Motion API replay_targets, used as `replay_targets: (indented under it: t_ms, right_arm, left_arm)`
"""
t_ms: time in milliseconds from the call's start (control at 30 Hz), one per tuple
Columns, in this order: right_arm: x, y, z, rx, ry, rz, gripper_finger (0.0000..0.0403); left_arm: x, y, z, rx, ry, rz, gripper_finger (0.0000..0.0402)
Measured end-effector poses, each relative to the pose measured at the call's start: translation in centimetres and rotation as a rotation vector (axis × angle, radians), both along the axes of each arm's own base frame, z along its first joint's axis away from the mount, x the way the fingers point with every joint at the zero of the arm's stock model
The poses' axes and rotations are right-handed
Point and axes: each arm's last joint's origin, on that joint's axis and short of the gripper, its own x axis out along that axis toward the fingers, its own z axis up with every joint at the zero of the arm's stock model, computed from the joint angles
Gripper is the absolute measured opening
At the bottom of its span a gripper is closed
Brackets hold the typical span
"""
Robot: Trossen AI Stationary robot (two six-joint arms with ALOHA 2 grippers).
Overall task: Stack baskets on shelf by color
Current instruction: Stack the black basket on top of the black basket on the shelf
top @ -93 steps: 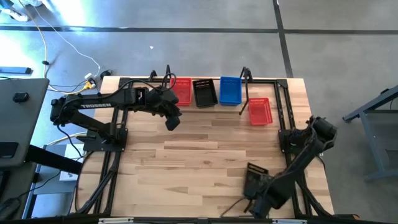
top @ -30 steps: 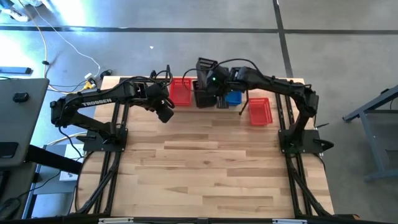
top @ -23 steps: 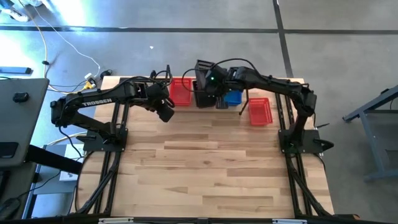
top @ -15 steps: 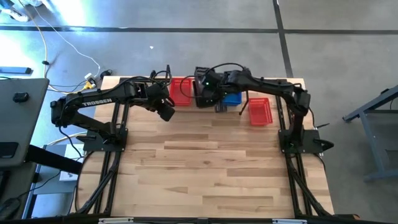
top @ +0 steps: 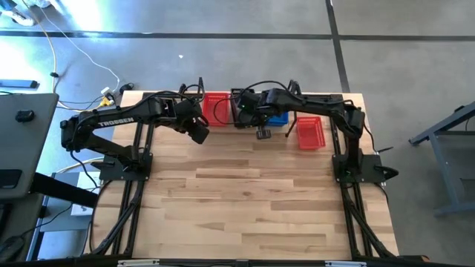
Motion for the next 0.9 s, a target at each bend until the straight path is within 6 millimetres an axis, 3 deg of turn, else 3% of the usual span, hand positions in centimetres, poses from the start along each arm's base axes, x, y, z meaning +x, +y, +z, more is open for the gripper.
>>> replay_targets:
  t_ms: [900]
  right_arm:
    - [0.2,-0.9,-2.3,0.060,0.073,-0.061,0.0000]
  left_arm:
    - [0.0,0.0,0.0,-0.001,-0.002,0.001,0.0115]
